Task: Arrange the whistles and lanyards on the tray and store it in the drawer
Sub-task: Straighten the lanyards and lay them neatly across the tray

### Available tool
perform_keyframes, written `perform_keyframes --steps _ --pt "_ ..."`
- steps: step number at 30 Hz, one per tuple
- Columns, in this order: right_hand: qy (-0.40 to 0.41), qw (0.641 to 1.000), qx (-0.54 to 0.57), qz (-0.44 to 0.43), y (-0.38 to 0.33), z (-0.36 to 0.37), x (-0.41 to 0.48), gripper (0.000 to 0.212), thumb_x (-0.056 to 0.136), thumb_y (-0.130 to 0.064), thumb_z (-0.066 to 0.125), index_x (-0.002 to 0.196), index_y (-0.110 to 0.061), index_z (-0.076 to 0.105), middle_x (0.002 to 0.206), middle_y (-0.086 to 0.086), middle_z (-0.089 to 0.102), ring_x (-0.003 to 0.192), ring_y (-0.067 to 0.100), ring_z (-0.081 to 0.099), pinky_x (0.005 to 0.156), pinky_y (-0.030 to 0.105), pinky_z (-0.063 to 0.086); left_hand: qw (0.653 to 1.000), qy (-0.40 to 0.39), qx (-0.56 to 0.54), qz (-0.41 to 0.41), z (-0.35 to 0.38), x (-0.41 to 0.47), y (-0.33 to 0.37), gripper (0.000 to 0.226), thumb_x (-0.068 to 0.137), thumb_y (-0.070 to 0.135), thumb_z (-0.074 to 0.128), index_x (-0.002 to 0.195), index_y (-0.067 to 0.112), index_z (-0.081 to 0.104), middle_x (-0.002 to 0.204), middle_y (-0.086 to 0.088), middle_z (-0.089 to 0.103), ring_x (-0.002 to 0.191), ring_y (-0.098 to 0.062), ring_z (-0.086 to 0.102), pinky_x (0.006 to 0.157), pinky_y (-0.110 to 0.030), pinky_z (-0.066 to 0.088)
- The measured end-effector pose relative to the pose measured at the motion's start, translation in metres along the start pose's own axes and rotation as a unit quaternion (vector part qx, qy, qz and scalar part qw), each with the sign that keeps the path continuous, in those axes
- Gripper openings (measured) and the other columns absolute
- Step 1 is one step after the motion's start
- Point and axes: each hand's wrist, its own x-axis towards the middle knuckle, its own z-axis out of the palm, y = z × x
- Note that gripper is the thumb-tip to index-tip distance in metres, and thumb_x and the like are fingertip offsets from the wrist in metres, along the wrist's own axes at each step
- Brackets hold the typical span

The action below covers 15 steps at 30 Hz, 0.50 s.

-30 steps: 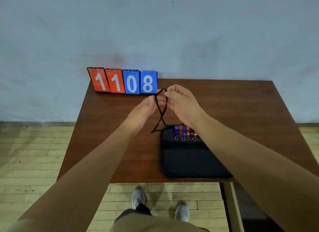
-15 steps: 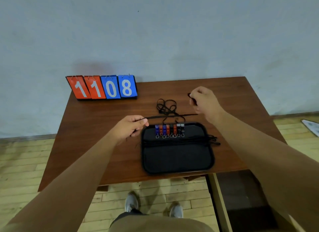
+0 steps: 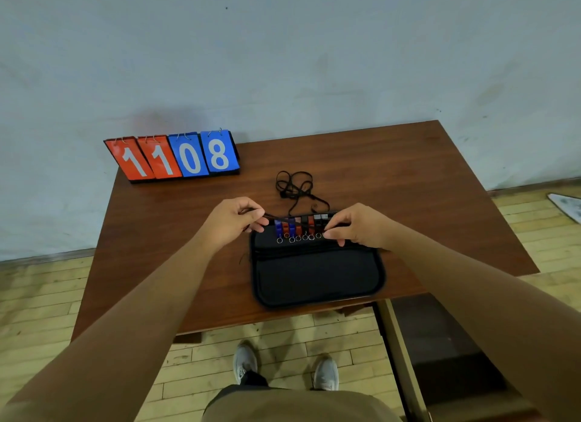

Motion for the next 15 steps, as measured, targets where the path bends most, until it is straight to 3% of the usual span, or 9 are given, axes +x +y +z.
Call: perform_keyframes --steps 3,6,8,11,13,15 --pt "-0.006 1.000 -0.013 -0.002 0.012 0.001 -0.002 0.008 0.094 -0.031 0.070 0.089 -0.031 0.076 0.083 -0.012 0.073 0.066 -0.008 0.062 0.064 0.012 0.044 1.000 -0.009 0.015 0.011 0.005 -0.001 -0.003 0.012 0.098 0.024 0.062 0.102 0.022 0.073 0.091 0.007 0.078 0.082 -0.004 0.073 0.083 -0.032 0.057" --pt "-0.012 0.999 -0.041 -0.007 0.023 0.005 0.000 0.007 0.092 -0.031 0.072 0.097 -0.029 0.077 0.107 -0.011 0.070 0.094 0.004 0.065 0.087 0.027 0.051 0.999 0.000 0.043 0.028 0.009 -0.002 0.003 0.012 0.095 0.031 0.064 0.099 0.030 0.076 0.096 0.013 0.074 0.089 0.002 0.065 0.081 -0.025 0.047" --pt "-0.026 0.999 -0.043 0.002 0.025 0.005 0.001 0.016 0.092 -0.031 0.072 0.105 -0.024 0.077 0.119 -0.008 0.069 0.105 0.009 0.064 0.096 0.029 0.049 0.999 -0.004 0.038 0.038 0.012 -0.004 0.011 0.013 0.096 0.030 0.064 0.099 0.031 0.076 0.101 0.015 0.072 0.097 0.000 0.063 0.083 -0.022 0.045" --pt "-0.064 0.997 -0.038 0.018 0.021 0.008 0.000 0.027 0.093 -0.032 0.070 0.118 -0.021 0.074 0.125 -0.006 0.069 0.111 0.011 0.064 0.102 0.030 0.047 0.997 -0.052 0.012 0.052 0.014 -0.009 0.023 0.019 0.099 0.025 0.059 0.107 0.029 0.076 0.090 0.014 0.074 0.089 0.004 0.064 0.080 -0.020 0.045" --pt "-0.069 0.997 -0.029 0.012 0.014 0.013 0.001 0.043 0.093 -0.033 0.071 0.133 -0.019 0.065 0.134 -0.004 0.065 0.119 0.011 0.061 0.105 0.028 0.044 0.992 -0.102 -0.001 0.071 0.017 -0.010 0.027 0.024 0.101 0.016 0.056 0.113 0.025 0.075 0.088 0.011 0.075 0.085 0.002 0.065 0.080 -0.021 0.047" --pt "-0.057 0.997 0.053 -0.005 0.003 0.021 0.004 0.060 0.091 -0.031 0.073 0.146 -0.022 0.051 0.143 -0.006 0.057 0.126 0.008 0.054 0.105 0.024 0.039 0.986 -0.143 -0.014 0.085 0.020 -0.010 0.032 0.026 0.100 0.010 0.055 0.117 0.020 0.073 0.092 0.006 0.075 0.085 -0.003 0.067 0.078 -0.021 0.049"
